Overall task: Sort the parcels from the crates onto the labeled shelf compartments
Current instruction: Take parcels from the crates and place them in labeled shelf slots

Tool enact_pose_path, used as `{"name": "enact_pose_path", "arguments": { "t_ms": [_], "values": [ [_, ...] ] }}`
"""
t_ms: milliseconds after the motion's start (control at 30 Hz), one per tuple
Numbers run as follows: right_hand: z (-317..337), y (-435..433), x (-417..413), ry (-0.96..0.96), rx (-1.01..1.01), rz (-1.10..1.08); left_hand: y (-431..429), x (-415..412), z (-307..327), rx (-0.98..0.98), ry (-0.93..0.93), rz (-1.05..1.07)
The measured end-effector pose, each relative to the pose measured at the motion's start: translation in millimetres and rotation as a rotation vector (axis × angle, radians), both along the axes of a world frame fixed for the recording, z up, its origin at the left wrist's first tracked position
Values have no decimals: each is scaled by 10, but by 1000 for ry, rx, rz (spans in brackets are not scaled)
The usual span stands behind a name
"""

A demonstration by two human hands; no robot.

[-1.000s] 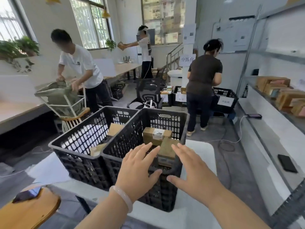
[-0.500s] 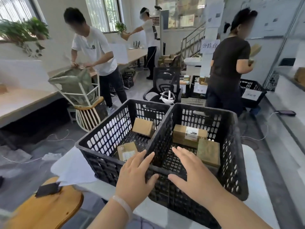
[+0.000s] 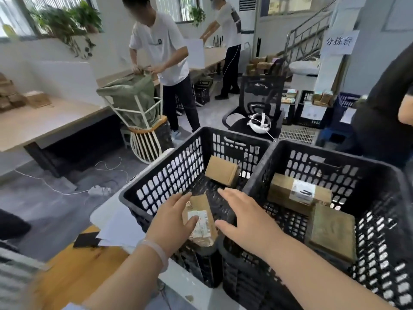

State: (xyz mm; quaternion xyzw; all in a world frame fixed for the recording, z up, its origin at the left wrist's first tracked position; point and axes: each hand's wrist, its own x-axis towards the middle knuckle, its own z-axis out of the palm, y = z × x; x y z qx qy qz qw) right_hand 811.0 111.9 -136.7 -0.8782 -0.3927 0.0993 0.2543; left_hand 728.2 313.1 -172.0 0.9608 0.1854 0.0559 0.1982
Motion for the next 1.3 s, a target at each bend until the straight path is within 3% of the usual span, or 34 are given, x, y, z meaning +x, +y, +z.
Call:
{"name": "enact_pose_path", "arguments": {
  "t_ms": [233, 367, 500, 633, 833, 1000, 1167, 1300],
  "values": [
    [-108, 662, 397, 73, -203, -54, 573, 554, 12, 32, 374, -32],
    [-222, 1175, 511, 318, -341, -157, 816, 911, -155, 87, 736, -136],
    [-560, 1582, 666, 489, -559, -226, 1008, 1150, -389, 112, 901, -281],
    [-807, 1717, 884, 526, -788, -252, 1143, 1377, -685, 19, 1035, -415],
    [-1112, 1787, 1041, 586, -863, -292, 1255, 1599, -993, -282, 976, -336],
    [-1326, 1738, 1140, 673, -658, -464, 1249, 1674, -1097, -675, 807, -236],
    [-1334, 1708, 1208, 770, -437, -689, 1193, 1702, -1221, -715, 685, -258],
    [-1273, 1733, 1111, 850, -492, -670, 1190, 1694, -1262, -740, 665, -268]
  ]
}}
